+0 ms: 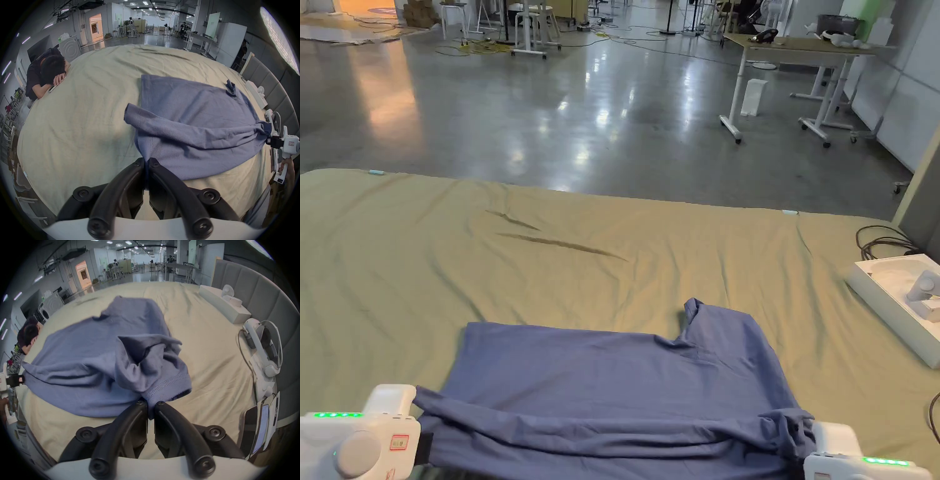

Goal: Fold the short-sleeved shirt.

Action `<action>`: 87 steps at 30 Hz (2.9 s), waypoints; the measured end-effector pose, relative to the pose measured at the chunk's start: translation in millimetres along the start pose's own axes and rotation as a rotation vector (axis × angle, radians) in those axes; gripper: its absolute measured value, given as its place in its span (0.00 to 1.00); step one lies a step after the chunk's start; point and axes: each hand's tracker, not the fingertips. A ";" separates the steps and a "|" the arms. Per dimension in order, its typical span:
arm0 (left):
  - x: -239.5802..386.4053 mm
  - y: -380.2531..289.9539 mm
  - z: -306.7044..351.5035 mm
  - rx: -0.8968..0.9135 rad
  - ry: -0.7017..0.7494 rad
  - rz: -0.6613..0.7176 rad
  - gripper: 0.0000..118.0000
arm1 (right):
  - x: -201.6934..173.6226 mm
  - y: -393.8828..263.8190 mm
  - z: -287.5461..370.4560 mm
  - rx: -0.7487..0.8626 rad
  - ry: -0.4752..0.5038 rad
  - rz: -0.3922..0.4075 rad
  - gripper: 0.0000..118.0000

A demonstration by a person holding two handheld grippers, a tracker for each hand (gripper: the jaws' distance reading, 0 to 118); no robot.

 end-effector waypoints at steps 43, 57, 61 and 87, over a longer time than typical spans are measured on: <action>-19.0 -101.4 50.3 -0.074 0.045 -0.020 0.37 | -35.9 -101.1 92.5 0.014 -0.164 0.193 0.50; 61.0 -26.1 131.4 0.630 -0.010 -0.046 0.43 | -95.8 -14.5 183.4 0.760 -0.072 0.038 0.49; 73.6 -20.1 140.0 0.724 0.023 -0.076 0.11 | -109.2 -7.7 181.1 0.824 -0.092 0.031 0.15; -28.1 93.6 -56.4 -0.014 -0.033 0.058 0.51 | -108.2 28.7 118.0 0.664 -0.057 0.088 0.00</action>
